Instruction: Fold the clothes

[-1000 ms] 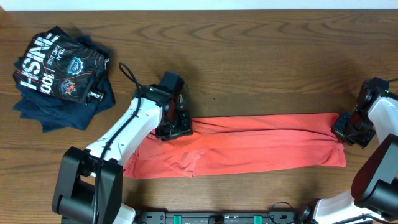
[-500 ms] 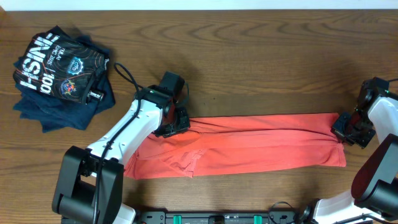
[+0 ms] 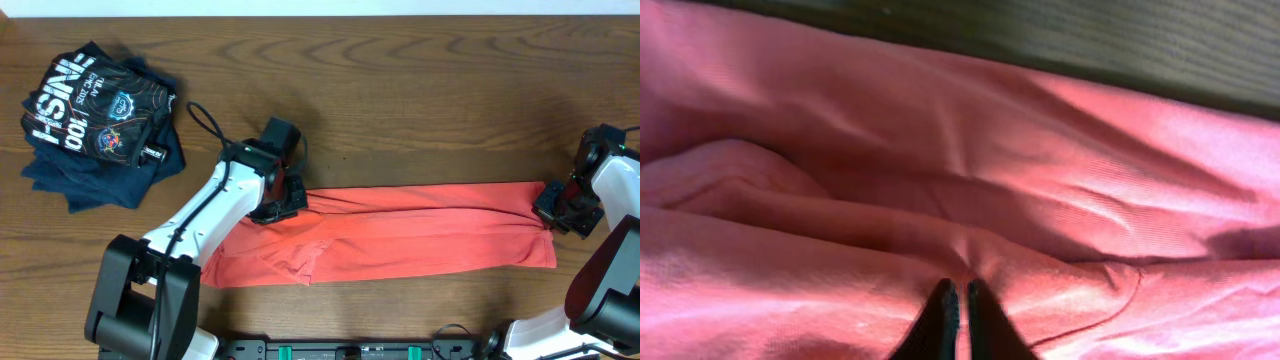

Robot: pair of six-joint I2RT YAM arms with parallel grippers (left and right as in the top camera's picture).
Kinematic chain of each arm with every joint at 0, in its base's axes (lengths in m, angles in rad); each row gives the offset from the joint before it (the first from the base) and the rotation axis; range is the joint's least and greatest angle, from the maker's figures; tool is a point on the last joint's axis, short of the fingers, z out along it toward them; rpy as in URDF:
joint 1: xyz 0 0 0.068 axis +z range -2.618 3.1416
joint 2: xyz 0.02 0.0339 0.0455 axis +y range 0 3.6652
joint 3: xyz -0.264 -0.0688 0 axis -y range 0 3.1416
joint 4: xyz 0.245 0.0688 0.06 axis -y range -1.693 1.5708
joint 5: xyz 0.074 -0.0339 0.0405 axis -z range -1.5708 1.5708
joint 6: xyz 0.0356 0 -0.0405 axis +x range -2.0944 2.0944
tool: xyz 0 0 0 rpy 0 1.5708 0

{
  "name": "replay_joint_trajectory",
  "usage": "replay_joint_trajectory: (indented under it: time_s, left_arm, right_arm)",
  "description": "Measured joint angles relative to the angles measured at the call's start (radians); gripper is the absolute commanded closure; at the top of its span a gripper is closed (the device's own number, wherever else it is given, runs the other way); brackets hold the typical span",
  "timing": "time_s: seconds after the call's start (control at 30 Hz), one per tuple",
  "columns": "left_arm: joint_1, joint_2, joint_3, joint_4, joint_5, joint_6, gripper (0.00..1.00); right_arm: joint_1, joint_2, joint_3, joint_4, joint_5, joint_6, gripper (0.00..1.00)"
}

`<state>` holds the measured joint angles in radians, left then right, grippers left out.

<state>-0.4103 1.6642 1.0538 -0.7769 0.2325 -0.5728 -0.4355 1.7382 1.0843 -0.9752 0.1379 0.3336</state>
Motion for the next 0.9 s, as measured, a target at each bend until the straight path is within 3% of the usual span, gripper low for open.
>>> replay_joint_trajectory:
  time_s: [0.5, 0.73, 0.8, 0.9]
  left_arm:
    - [-0.004, 0.0, -0.001, -0.019, -0.065, -0.061, 0.62]
    - [-0.014, 0.0, -0.028, 0.009, -0.08, -0.083, 0.54]
    - [-0.024, 0.0, -0.041, 0.026, -0.082, -0.085, 0.62]
    - [-0.035, 0.0, -0.049, 0.035, -0.082, -0.093, 0.91]
  right_arm:
    - [0.0, 0.0, 0.0, 0.0, -0.003, 0.0, 0.96]
    - [0.0, 0.0, 0.0, 0.0, -0.006, 0.0, 0.96]
    - [0.0, 0.0, 0.0, -0.001, -0.007, 0.0, 0.97]
    - [0.0, 0.0, 0.0, -0.001, -0.007, 0.0, 0.96]
